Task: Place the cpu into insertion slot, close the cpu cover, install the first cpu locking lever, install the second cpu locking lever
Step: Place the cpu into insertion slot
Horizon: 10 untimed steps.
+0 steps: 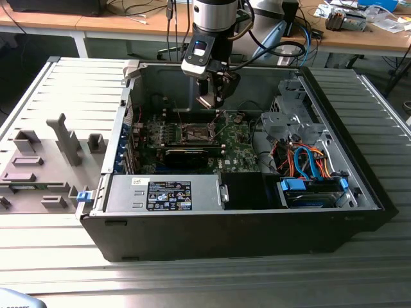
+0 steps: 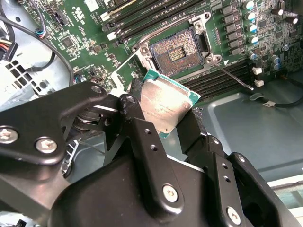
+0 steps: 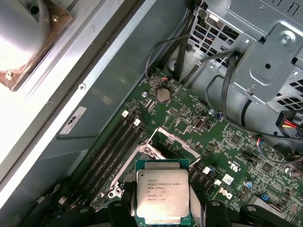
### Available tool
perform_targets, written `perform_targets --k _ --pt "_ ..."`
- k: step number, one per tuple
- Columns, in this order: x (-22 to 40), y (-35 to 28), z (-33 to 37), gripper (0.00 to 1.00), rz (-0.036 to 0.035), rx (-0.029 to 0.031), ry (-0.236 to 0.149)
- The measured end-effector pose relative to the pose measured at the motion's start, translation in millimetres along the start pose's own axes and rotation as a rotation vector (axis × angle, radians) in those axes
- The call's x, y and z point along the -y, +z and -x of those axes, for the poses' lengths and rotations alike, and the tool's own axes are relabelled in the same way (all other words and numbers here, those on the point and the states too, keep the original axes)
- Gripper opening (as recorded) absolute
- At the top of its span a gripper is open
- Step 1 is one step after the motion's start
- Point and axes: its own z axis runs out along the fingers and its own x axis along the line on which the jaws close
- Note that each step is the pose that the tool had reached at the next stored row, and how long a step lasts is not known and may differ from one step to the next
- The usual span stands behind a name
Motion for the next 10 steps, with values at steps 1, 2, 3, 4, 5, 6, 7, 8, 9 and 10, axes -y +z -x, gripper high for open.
perform_targets --k 1,2,3,4,5,6,7,8,9,10 --pt "0.0 0.0 0.0 0.54 0.0000 0.0001 0.001" --pt "0.0 0.0 0.0 0.54 0.0000 0.0002 0.002" --pt "0.0 0.0 0.0 0.54 0.0001 0.0003 0.003" --pt "0.0 0.0 0.0 0.54 0.0001 0.0004 0.004" --pt "0.0 0.0 0.0 0.54 0.0000 0.0004 0.005" --pt "0.0 0.0 0.0 0.54 0.0000 0.0005 0.006" --pt "0.0 0.0 0.0 0.54 0.0001 0.0006 0.007" --pt "0.0 0.0 0.0 0.54 0.0001 0.0007 0.007" --pt "0.0 0.0 0.0 0.54 0.0001 0.0007 0.008" --pt "0.0 0.0 0.0 0.54 0.0002 0.0008 0.009"
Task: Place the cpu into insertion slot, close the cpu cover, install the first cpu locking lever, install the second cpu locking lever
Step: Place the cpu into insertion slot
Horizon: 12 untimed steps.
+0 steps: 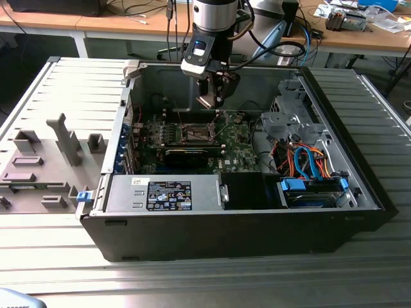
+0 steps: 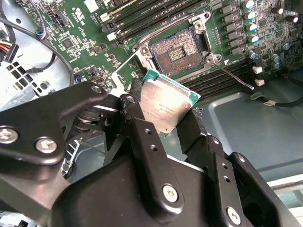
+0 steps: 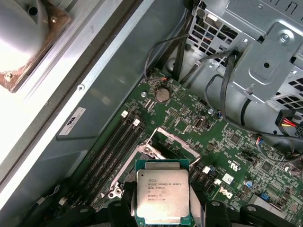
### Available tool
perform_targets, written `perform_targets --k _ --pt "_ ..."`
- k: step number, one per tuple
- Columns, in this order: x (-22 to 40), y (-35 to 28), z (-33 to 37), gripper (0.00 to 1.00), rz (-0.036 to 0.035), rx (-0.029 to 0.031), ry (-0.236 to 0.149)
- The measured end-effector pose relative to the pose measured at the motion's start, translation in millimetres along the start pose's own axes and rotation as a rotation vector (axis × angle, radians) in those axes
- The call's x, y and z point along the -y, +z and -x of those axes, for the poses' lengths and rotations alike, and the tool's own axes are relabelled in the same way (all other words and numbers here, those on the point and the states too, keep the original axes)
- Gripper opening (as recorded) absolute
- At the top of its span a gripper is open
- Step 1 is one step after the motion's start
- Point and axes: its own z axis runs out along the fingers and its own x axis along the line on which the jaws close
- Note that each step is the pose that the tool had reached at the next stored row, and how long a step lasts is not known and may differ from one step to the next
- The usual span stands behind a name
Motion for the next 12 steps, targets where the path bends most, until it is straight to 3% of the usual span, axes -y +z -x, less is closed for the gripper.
perform_targets --k 12 --pt "0.0 0.0 0.0 0.54 0.0002 0.0010 0.010"
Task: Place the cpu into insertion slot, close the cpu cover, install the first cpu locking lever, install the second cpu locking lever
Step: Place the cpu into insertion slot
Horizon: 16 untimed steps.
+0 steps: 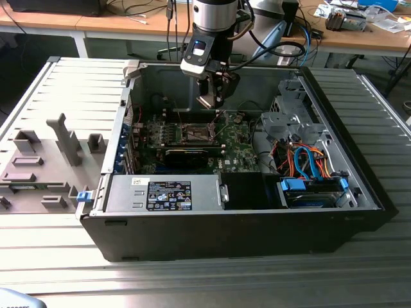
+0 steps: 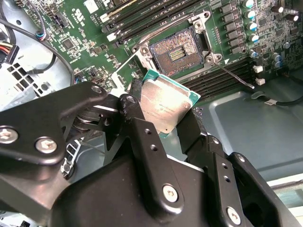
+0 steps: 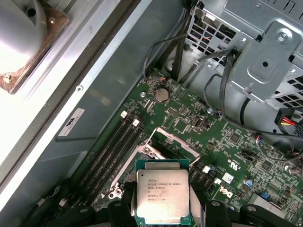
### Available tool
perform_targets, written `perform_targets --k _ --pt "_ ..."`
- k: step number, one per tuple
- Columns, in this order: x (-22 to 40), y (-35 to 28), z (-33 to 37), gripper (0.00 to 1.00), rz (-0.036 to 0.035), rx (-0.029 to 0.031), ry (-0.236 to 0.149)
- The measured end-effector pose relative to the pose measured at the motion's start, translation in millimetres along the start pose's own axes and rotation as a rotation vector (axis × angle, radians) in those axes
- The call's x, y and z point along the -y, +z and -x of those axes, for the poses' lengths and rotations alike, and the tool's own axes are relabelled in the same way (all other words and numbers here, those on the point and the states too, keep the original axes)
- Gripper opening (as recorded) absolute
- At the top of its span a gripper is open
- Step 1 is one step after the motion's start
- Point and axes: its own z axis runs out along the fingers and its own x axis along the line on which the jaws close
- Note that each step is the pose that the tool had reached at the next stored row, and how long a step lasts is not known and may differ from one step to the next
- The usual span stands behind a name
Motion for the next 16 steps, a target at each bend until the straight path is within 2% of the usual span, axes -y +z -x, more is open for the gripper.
perform_targets --k 16 --pt "0.0 0.0 0.0 0.54 0.0002 0.0012 0.013"
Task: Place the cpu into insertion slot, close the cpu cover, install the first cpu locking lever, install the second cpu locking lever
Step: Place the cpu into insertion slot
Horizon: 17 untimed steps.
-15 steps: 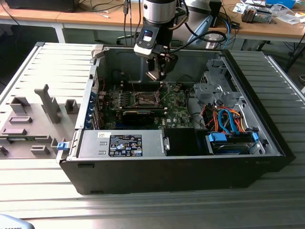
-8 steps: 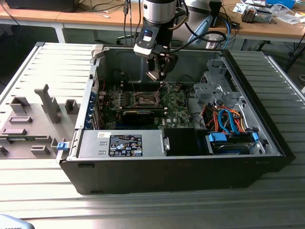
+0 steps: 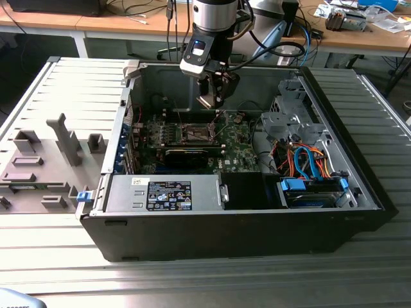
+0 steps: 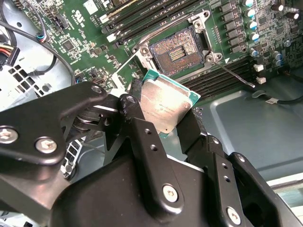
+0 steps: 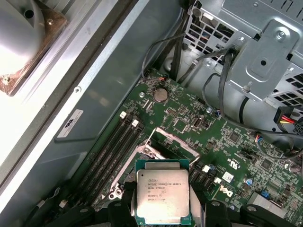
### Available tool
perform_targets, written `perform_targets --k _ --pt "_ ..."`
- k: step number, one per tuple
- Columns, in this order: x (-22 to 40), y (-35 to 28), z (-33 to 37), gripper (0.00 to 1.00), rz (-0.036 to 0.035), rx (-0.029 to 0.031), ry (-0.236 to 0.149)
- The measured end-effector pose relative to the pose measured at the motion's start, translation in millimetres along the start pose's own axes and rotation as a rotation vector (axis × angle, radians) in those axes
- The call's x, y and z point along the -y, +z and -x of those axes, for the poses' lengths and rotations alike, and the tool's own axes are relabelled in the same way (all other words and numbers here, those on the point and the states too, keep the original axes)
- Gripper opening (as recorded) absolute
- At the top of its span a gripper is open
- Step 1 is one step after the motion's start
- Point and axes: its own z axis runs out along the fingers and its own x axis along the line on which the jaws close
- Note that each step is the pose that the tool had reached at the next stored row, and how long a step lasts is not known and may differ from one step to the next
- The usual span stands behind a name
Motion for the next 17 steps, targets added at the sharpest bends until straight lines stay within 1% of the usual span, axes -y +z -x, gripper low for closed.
perform_targets --k 17 --pt "0.0 0.0 0.0 0.54 0.0004 0.0014 0.016"
